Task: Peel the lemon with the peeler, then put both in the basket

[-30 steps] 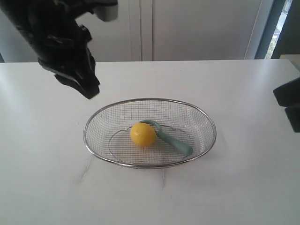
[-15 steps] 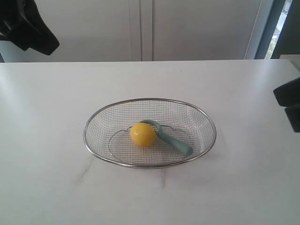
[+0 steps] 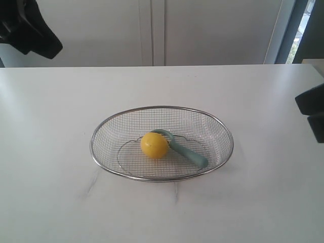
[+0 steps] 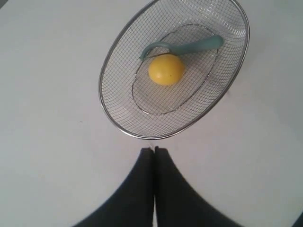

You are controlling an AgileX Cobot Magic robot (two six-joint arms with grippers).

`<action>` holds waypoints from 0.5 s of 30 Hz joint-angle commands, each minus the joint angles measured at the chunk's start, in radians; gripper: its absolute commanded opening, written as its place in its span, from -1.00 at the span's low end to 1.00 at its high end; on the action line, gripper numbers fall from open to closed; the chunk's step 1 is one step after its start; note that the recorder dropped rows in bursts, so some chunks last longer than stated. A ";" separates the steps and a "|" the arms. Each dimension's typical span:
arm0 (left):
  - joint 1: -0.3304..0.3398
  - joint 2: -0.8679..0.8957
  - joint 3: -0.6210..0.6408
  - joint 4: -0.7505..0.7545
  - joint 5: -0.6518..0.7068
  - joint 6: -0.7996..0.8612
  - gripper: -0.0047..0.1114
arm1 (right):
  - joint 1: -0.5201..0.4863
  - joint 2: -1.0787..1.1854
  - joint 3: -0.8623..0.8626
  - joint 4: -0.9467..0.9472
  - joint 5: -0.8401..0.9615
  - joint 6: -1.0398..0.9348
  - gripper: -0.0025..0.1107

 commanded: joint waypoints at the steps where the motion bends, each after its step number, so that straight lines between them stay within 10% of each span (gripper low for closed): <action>1: 0.002 -0.011 -0.003 0.000 0.048 -0.009 -0.92 | -0.006 -0.006 0.004 -0.004 -0.014 -0.003 -0.96; 15: 0.002 -0.011 -0.003 0.000 0.046 -0.006 -0.92 | -0.098 -0.164 0.004 0.160 -0.286 0.020 -0.96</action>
